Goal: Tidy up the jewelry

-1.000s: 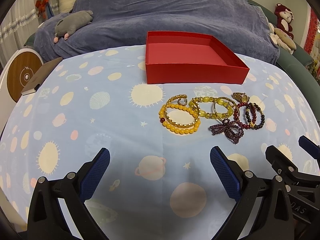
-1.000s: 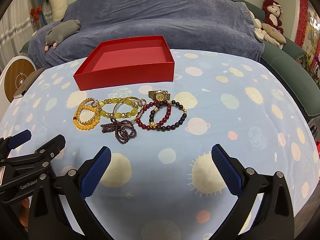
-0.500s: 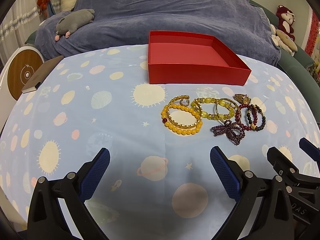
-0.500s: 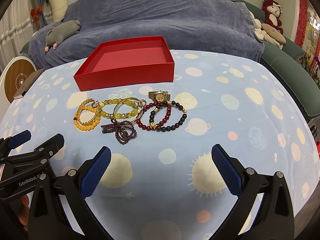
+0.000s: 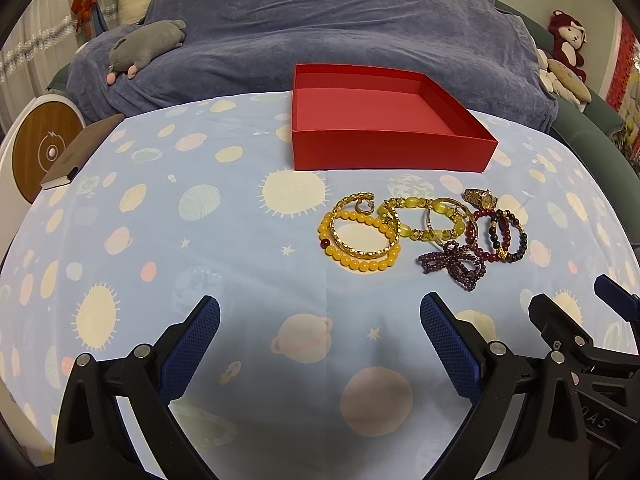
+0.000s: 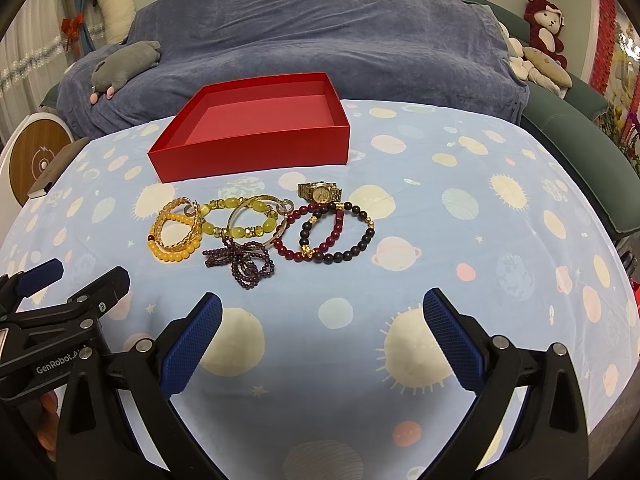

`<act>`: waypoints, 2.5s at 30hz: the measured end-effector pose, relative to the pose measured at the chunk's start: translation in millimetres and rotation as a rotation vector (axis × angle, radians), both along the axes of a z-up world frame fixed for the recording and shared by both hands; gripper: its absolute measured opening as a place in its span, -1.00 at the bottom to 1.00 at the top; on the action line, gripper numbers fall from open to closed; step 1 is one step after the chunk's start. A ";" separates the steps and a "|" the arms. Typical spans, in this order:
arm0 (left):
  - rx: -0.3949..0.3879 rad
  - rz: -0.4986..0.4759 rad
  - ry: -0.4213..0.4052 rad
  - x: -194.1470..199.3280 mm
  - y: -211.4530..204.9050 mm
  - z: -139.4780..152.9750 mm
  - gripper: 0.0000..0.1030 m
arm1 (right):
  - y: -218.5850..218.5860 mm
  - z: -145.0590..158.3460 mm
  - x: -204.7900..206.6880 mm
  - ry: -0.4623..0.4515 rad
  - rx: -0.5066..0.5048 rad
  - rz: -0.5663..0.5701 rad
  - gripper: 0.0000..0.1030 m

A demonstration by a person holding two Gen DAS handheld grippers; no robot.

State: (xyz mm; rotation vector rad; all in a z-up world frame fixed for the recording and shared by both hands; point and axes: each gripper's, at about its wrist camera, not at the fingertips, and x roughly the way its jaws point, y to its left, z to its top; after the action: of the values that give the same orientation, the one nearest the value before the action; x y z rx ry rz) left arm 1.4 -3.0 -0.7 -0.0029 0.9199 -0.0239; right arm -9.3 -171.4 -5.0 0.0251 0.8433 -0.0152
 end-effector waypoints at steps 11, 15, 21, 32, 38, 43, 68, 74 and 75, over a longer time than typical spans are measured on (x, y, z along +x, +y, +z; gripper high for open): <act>-0.003 0.004 -0.001 0.2 -0.4 0.3 0.86 | -0.1 0.0 0.0 -0.001 0.001 0.001 0.87; -0.001 0.003 -0.001 0.3 -0.1 0.3 0.86 | -0.1 -0.4 -0.1 -0.001 0.001 -0.001 0.87; -0.006 0.008 0.001 0.6 1.0 0.0 0.86 | -0.6 -0.5 0.0 -0.001 0.002 -0.001 0.87; -0.029 0.052 0.000 21.8 21.0 -2.2 0.86 | -15.7 3.0 9.7 0.000 0.027 -0.043 0.87; -0.039 0.023 0.020 48.7 6.0 -13.8 0.86 | -22.2 -2.7 19.1 0.019 0.034 -0.050 0.87; -0.005 -0.039 0.025 64.7 -17.4 -25.2 0.86 | -33.9 -0.2 25.9 0.017 0.059 -0.076 0.87; -0.107 -0.085 -0.020 59.5 -2.2 -4.1 0.01 | -21.1 3.0 36.7 0.016 0.087 -0.034 0.87; -0.127 -0.017 -0.012 49.0 32.3 4.1 0.01 | 5.9 4.8 54.4 0.020 0.114 0.049 0.86; -0.131 -0.009 -0.010 47.3 36.7 4.2 0.01 | 12.6 5.3 57.2 0.020 0.110 0.065 0.84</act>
State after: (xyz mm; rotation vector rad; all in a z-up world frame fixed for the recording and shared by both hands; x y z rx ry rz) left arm 48.7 33.7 3.5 -0.1197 0.9067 -0.0925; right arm 47.9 -158.8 0.3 0.1012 0.8635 0.0919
